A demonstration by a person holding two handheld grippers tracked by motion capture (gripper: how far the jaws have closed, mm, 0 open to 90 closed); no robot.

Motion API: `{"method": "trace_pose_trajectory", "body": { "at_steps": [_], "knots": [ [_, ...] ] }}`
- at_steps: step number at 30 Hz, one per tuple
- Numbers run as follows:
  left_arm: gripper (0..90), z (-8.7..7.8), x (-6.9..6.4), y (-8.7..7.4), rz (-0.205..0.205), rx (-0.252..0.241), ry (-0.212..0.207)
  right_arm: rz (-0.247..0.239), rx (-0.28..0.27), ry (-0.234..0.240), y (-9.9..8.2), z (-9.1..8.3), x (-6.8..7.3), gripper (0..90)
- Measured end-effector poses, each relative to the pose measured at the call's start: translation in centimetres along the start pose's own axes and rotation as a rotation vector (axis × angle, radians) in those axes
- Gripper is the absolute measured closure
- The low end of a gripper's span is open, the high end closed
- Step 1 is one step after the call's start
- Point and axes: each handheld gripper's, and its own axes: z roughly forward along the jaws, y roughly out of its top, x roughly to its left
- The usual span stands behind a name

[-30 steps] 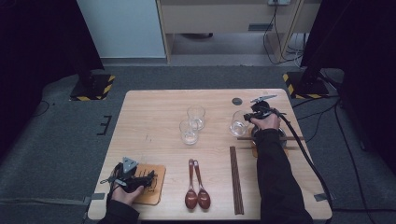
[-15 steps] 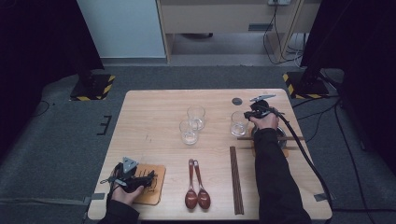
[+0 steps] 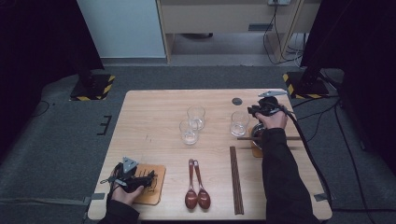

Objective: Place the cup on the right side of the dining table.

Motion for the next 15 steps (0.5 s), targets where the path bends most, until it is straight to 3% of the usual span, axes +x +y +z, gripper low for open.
{"method": "trace_pose_trajectory", "body": {
  "at_steps": [6,9,15],
  "knots": [
    [4.9,0.0,0.0,0.0,0.0,0.0,0.0,0.008,-0.03,0.027,-0.5,-2.1,0.4,60.1],
    [5.0,0.0,0.0,0.0,0.0,0.0,0.0,0.015,-0.046,0.042,-1.2,-3.2,0.6,48.8],
    [4.9,0.0,0.0,0.0,-0.001,0.0,0.002,0.016,-0.092,0.051,-3.2,-6.0,0.7,37.9]
  ]
}}
